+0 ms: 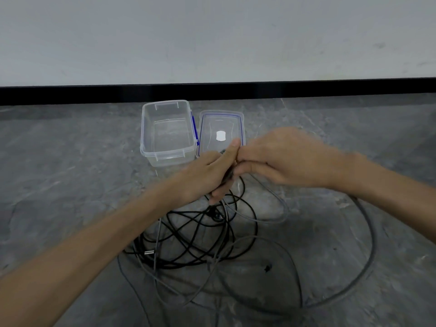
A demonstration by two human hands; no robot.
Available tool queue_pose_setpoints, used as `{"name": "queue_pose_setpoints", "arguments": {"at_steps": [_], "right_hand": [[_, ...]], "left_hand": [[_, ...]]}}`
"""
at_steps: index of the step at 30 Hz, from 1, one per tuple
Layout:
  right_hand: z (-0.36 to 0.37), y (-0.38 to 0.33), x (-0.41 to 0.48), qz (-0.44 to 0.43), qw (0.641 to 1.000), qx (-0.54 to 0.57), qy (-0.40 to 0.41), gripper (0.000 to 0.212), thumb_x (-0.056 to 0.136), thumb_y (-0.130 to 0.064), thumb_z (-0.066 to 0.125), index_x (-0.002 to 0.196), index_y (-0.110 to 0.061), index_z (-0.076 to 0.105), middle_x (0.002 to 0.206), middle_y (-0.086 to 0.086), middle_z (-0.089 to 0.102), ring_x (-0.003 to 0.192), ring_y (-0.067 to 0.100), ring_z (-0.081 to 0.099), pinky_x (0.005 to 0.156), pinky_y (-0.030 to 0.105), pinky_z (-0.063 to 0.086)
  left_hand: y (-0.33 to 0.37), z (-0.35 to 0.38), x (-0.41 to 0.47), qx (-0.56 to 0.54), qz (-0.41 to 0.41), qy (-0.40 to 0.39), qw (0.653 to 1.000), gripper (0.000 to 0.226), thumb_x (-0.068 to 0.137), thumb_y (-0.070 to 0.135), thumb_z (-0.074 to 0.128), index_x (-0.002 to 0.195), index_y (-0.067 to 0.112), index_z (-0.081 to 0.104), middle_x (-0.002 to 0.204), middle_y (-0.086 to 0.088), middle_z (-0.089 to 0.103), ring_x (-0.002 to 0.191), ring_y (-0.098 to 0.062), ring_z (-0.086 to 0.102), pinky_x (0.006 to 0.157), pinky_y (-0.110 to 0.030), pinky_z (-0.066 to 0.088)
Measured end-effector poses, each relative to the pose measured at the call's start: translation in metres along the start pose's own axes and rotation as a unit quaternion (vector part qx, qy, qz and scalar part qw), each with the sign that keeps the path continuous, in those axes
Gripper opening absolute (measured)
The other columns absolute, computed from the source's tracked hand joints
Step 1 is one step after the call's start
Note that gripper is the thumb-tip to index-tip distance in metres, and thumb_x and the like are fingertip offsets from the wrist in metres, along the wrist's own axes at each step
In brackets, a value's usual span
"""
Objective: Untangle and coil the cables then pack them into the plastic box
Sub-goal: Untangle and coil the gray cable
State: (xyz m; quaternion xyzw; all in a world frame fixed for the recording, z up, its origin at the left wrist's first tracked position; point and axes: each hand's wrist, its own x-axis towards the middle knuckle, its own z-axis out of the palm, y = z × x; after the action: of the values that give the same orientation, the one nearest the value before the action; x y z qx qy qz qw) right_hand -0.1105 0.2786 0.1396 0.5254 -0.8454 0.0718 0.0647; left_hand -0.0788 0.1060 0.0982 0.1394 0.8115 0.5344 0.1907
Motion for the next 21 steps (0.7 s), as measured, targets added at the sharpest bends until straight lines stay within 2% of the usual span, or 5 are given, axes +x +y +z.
{"name": "queue_pose_setpoints", "arguments": {"at_steps": [5, 7, 12, 16, 21], "right_hand": [[-0.003, 0.016, 0.005, -0.073, 0.992, -0.102, 0.003, 0.042, 0.103, -0.027, 0.026, 0.09, -0.007, 0.059, 0.067, 0.006, 0.056, 0.042, 0.023, 0.042, 0.042, 0.02, 0.009], [-0.006, 0.021, 0.006, -0.084, 0.991, -0.108, -0.003, 0.023, 0.099, -0.02, 0.028, 0.093, -0.011, 0.048, 0.066, 0.007, 0.052, 0.044, 0.021, 0.035, 0.044, 0.017, 0.004], [0.025, 0.038, -0.004, 0.018, 0.995, -0.042, 0.091, 0.036, 0.105, -0.035, 0.02, 0.095, -0.013, 0.046, 0.062, 0.006, 0.056, 0.042, 0.025, 0.048, 0.037, 0.022, 0.03], [0.07, 0.025, -0.016, 0.13, 0.98, 0.101, 0.111, 0.045, 0.1, -0.038, 0.026, 0.099, -0.001, 0.051, 0.056, 0.007, 0.055, 0.04, 0.023, 0.048, 0.041, 0.024, 0.026], [0.098, -0.016, -0.01, 0.191, 0.943, 0.261, 0.075, 0.031, 0.103, -0.032, 0.032, 0.095, -0.009, 0.051, 0.065, -0.012, 0.044, 0.052, 0.011, 0.04, 0.058, 0.025, 0.033]], "left_hand": [[0.006, -0.001, -0.006, -0.163, -0.026, -0.088, 0.982, 0.062, 0.087, 0.064, 0.019, 0.074, 0.007, 0.04, 0.043, 0.001, 0.024, 0.034, -0.009, 0.023, 0.037, -0.015, 0.028], [0.005, -0.002, -0.011, -0.24, -0.042, -0.142, 0.96, 0.056, 0.094, 0.06, 0.028, 0.068, 0.012, 0.039, 0.039, 0.006, 0.025, 0.031, -0.006, 0.022, 0.034, -0.015, 0.024], [0.009, -0.008, -0.017, -0.469, -0.044, -0.254, 0.845, 0.046, 0.094, 0.042, 0.039, 0.054, 0.02, 0.046, 0.031, 0.01, 0.029, 0.024, -0.004, 0.026, 0.03, -0.014, 0.025], [0.024, -0.01, -0.012, -0.603, 0.03, -0.231, 0.763, 0.045, 0.096, 0.033, 0.041, 0.055, 0.017, 0.048, 0.03, 0.004, 0.036, 0.029, -0.011, 0.024, 0.034, -0.017, 0.031], [0.033, 0.004, -0.002, -0.51, 0.037, 0.026, 0.859, 0.053, 0.1, 0.037, 0.037, 0.05, 0.022, 0.039, 0.031, 0.008, 0.027, 0.028, -0.005, 0.025, 0.034, -0.016, 0.028]]}}
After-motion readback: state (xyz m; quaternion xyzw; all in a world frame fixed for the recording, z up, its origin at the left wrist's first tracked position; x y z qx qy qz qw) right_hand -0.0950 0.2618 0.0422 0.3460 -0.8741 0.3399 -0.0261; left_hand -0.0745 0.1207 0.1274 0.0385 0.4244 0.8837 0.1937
